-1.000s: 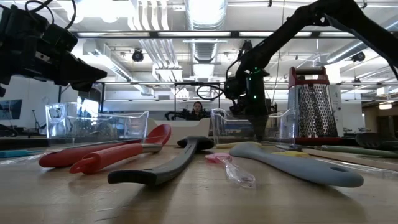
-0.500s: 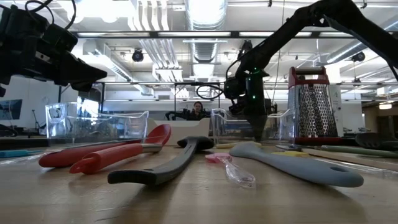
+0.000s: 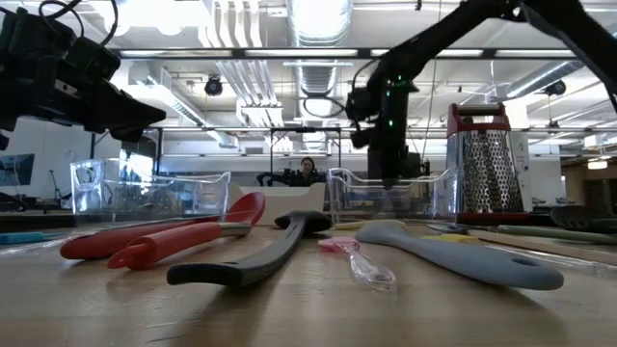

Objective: Pick & Place Kitchen Items
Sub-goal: Put the black slotted spoon into the left transparent bin

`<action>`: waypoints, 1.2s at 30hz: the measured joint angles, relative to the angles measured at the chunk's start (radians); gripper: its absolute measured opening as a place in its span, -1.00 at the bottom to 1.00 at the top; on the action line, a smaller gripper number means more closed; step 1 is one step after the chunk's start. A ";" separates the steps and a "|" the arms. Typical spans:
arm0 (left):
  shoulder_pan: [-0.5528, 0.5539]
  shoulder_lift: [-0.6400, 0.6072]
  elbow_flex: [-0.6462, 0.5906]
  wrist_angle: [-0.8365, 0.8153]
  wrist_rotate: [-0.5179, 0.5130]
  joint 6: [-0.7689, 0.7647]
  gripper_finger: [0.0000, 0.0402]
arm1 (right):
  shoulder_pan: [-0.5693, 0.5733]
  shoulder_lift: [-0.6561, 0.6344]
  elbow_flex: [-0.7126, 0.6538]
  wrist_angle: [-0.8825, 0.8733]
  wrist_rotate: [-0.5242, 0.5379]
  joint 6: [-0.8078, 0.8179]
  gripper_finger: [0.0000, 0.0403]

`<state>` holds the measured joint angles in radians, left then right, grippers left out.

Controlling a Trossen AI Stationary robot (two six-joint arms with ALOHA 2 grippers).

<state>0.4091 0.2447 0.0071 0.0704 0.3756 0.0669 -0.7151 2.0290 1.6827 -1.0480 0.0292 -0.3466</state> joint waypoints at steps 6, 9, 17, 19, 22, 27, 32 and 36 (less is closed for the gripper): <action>0.000 0.000 0.000 0.000 0.000 0.000 -0.95 | 0.045 -0.150 0.010 -0.001 0.000 0.029 -0.48; 0.000 0.000 0.000 0.000 0.000 0.000 -0.95 | 0.078 -0.228 0.008 -0.003 0.000 0.061 -0.50; 0.000 0.000 0.000 0.000 0.000 0.000 -0.95 | 0.197 -0.416 0.006 -0.002 -0.001 0.172 -0.49; 0.000 0.000 0.000 0.000 0.000 0.000 -0.95 | 0.231 -0.456 0.006 -0.002 -0.001 0.208 -0.48; 0.000 0.000 0.000 0.000 0.000 0.000 -0.95 | 0.285 -0.503 0.003 -0.020 -0.001 0.262 -0.48; 0.000 0.000 0.000 0.000 0.000 0.000 -0.95 | 0.394 -0.558 -0.004 -0.121 -0.001 0.396 -0.52; 0.000 0.000 0.000 0.000 0.000 0.000 -0.95 | 0.549 -0.595 -0.042 -0.175 0.065 0.559 -0.55; 0.000 0.000 0.000 0.000 0.000 0.000 -0.95 | 0.691 -0.620 -0.096 -0.183 0.110 0.733 -0.54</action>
<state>0.4090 0.2445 0.0073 0.0705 0.3756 0.0669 -0.0245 1.4091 1.5866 -1.2305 0.1387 0.3860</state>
